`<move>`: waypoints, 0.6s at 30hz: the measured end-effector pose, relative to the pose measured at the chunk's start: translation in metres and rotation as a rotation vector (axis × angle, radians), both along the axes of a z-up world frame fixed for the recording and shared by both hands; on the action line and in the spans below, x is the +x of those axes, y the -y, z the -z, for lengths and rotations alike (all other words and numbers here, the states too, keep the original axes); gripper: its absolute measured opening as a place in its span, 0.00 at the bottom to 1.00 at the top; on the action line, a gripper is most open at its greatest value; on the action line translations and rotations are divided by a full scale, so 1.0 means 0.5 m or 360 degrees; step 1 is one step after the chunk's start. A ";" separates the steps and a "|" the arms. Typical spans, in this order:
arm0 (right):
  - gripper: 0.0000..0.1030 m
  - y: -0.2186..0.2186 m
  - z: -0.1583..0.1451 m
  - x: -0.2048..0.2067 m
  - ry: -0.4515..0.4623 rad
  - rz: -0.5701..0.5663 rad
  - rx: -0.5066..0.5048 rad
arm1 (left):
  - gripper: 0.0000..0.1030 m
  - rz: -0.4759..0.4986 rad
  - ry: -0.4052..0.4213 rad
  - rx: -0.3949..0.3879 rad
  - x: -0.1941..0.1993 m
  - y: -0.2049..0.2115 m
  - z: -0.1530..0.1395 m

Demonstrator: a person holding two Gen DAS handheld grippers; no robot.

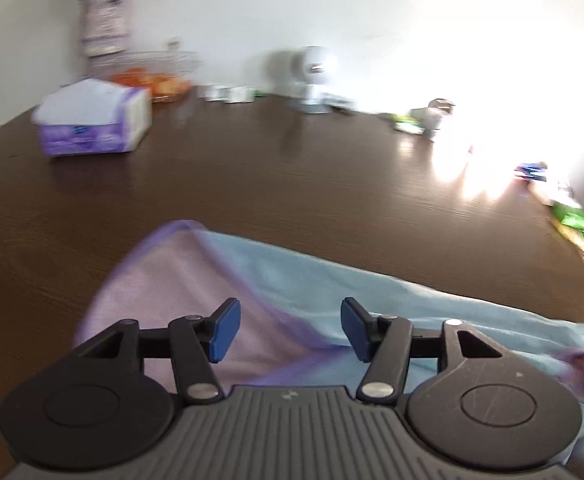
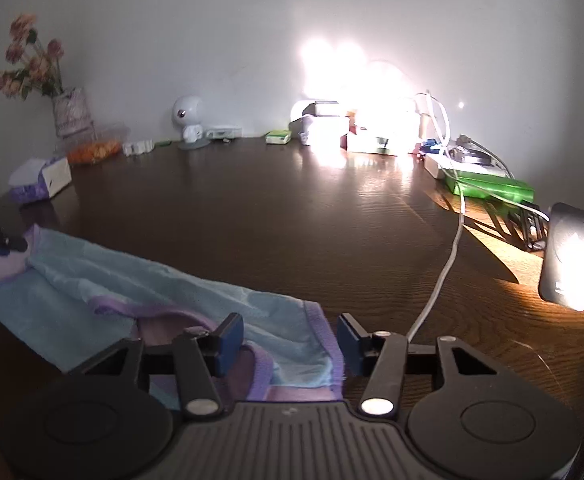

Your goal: Fold clothes

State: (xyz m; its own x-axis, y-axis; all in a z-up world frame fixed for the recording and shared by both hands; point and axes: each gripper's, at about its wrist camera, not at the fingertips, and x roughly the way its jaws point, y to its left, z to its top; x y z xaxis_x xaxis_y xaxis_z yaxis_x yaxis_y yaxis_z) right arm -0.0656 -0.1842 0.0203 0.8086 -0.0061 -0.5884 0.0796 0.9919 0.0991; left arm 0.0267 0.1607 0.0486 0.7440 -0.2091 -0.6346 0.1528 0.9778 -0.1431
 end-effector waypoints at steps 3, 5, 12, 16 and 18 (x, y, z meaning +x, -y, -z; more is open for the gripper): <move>0.40 0.038 0.019 0.016 -0.0031 0.0095 0.0143 | 0.67 0.0124 0.0051 0.0112 -0.012 0.073 0.013; 0.19 0.032 0.039 0.023 -0.0059 0.0092 0.0143 | 0.67 0.0154 0.0051 0.0175 -0.017 0.098 0.026; 0.13 0.008 0.025 -0.013 0.0021 0.0173 -0.0034 | 0.66 0.0001 0.0004 0.0145 -0.054 0.040 0.039; 0.14 -0.080 -0.003 -0.013 0.0212 -0.0226 -0.0038 | 0.69 -0.0149 0.0014 0.0068 -0.066 -0.008 0.025; 0.10 -0.138 0.011 0.017 0.0214 -0.0446 0.0042 | 0.69 -0.0214 -0.0002 0.0046 -0.068 -0.023 0.023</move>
